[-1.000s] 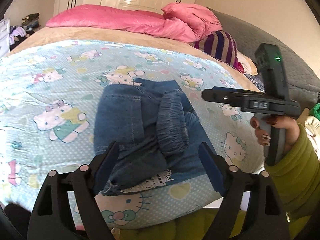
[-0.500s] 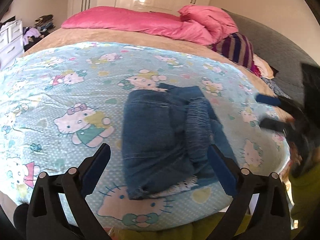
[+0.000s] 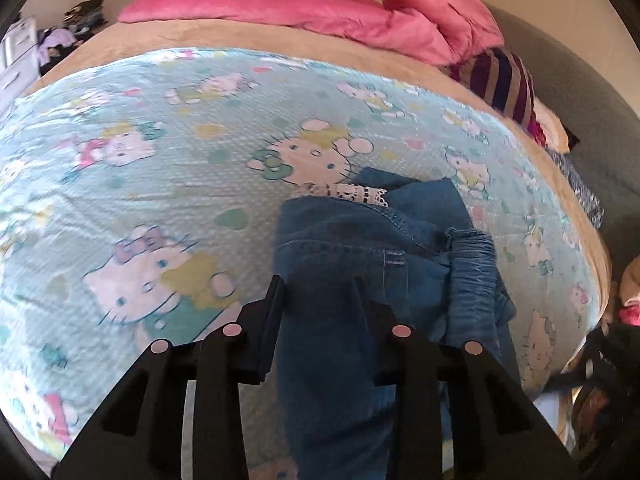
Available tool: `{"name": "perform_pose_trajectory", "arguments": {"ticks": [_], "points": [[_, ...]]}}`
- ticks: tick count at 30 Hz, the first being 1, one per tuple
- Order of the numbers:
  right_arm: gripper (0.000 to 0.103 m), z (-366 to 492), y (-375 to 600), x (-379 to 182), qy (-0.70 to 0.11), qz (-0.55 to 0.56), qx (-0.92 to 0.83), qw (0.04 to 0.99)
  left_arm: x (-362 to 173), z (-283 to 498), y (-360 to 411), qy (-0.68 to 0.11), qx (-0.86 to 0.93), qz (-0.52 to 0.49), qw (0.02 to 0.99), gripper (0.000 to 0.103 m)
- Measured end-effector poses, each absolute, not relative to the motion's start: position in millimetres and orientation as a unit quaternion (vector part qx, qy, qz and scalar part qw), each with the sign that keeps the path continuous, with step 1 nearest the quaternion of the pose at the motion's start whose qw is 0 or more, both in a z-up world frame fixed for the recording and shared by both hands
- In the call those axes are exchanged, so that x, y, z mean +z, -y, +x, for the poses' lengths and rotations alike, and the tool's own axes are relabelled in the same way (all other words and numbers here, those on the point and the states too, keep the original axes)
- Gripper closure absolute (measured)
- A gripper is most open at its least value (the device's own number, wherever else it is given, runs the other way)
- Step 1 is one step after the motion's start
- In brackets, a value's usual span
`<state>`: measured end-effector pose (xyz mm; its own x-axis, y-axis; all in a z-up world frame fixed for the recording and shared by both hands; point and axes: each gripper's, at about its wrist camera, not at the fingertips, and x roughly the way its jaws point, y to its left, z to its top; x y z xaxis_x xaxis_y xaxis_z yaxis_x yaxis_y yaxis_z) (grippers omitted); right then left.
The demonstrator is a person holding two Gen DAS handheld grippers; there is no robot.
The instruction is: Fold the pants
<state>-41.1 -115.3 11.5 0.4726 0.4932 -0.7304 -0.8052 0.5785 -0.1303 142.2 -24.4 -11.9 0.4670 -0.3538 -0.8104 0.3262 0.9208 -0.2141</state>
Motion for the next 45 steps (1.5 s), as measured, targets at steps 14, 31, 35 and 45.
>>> {"name": "perform_pose_trajectory", "arguments": {"ticks": [14, 31, 35, 45], "points": [[0.1, -16.0, 89.6, -14.2, -0.35, -0.258, 0.457, 0.776, -33.2, 156.6, 36.2, -0.493, -0.196, -0.003, 0.848, 0.068], [0.077, -37.7, 139.0, 8.8, -0.343, -0.195, 0.434, 0.81, -24.9, 136.2, 35.8, -0.464, -0.19, 0.002, 0.865, 0.057], [0.068, -45.9, 156.8, 28.2, -0.329, -0.175, 0.413, 0.831, -19.9, 130.8, 36.0, -0.458, -0.19, 0.001, 0.868, 0.054], [0.048, -30.9, 185.9, 52.7, -0.296, -0.134, 0.347, 0.88, -2.4, 114.0, 37.2, -0.438, -0.188, 0.014, 0.879, 0.046]]}}
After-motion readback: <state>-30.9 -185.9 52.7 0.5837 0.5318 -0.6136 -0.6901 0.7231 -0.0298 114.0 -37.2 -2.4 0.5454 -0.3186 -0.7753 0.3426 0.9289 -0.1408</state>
